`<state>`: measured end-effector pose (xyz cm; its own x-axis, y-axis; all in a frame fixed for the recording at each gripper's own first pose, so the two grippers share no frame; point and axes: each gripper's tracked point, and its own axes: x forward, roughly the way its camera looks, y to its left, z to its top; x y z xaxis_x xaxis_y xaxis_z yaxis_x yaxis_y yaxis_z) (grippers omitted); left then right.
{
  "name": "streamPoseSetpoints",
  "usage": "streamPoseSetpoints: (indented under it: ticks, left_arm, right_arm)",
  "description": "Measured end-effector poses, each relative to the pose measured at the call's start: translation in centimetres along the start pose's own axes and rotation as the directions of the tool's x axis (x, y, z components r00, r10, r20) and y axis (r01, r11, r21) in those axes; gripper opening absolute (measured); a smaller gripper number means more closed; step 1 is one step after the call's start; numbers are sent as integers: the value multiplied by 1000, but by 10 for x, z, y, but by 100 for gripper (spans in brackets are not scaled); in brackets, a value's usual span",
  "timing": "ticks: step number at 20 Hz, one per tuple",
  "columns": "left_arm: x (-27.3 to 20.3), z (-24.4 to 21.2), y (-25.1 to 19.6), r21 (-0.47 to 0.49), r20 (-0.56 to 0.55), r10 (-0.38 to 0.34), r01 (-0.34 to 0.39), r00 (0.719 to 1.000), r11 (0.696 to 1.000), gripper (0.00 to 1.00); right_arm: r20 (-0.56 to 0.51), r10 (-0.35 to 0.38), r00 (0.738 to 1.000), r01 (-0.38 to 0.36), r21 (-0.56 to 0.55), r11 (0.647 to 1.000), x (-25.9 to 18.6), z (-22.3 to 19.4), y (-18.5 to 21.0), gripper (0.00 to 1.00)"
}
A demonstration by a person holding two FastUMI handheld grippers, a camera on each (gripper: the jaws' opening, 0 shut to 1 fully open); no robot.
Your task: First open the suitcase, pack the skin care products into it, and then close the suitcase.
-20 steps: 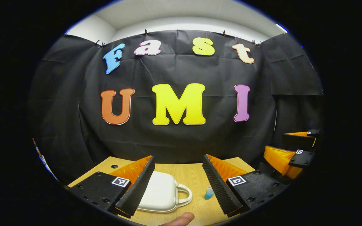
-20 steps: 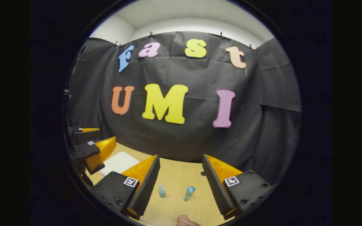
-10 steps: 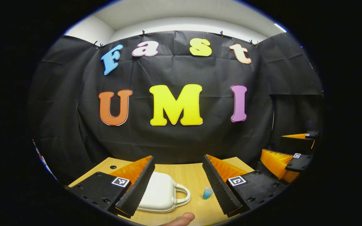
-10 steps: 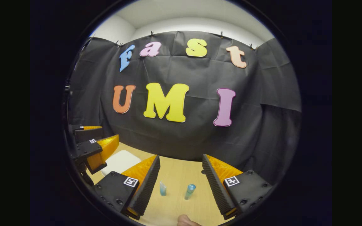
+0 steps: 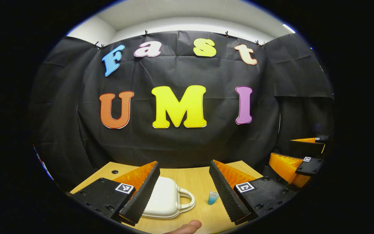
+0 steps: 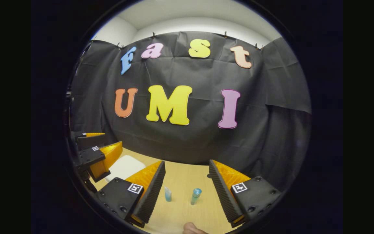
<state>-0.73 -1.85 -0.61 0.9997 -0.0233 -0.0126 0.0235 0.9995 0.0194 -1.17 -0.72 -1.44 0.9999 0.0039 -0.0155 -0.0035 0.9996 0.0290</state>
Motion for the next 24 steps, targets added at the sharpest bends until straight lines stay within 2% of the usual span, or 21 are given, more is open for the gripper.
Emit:
streamPoseSetpoints:
  ticks: [11,13,15,18,21,22,24]
  left_arm:
    - [4,-8,-14,22,0,-21,21,1000,1000,98]
    - [10,-17,-15,74,17,-21,20,1000,997,98]
    - [18,-35,-17,182,31,-28,22,999,983,98]
    - [28,-75,-28,385,21,-52,40,998,922,98]
    - [39,-127,-42,520,-29,-70,75,997,851,98]
    - [43,-142,-43,563,-49,-62,78,997,823,98]
    - [57,-169,-39,659,-83,-26,74,996,748,97]
  right_arm:
    - [-10,-26,1000,26,16,1000,0,-9,-15,81]
    - [-4,-35,999,35,13,999,2,-9,-22,81]
    - [-6,-52,999,52,8,999,3,-12,-34,81]
    - [-20,-87,996,87,-6,996,-1,-27,-60,80]
    - [-42,-122,992,123,6,992,-4,-42,-91,81]
    - [-49,-132,990,133,17,991,-3,-47,-102,81]
    - [-58,-148,987,151,40,988,1,-56,-122,81]
